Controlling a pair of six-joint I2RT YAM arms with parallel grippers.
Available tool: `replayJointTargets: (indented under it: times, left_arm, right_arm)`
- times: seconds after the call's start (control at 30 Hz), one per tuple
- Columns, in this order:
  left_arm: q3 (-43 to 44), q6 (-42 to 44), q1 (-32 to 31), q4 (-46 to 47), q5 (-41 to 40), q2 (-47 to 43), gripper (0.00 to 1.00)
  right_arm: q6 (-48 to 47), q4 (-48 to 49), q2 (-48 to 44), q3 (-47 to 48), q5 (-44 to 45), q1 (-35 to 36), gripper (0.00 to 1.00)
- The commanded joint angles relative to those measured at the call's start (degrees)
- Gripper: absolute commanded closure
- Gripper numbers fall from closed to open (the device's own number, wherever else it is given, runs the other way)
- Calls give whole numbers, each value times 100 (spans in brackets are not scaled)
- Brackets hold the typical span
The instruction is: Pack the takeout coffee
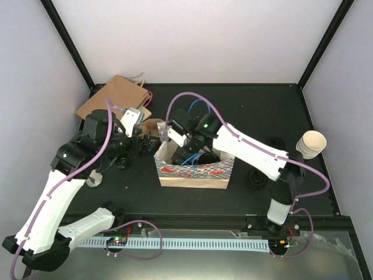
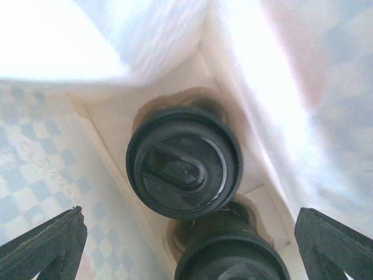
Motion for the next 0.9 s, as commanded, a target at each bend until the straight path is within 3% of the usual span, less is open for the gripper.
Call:
replayJointTargets:
  times: [0.0,0.37,0.6,0.87]
  left_arm:
    - [-75,1,44,-9,172,-50,15]
    - [-406,-62,30,82,463,-13,15]
    - [-593,-427,-179,151,175,140,19]
    - [-543,-629,-763,211,-525,374,22]
  right_arm:
    - [290,-133,-466,449,-48,34,0]
    - [1201,-226,-1132,857,1003,29,0]
    - [2047,-856,-1340,1071,1343,34,0]
    - [3258,-1084,-2157,482,2216,33,0]
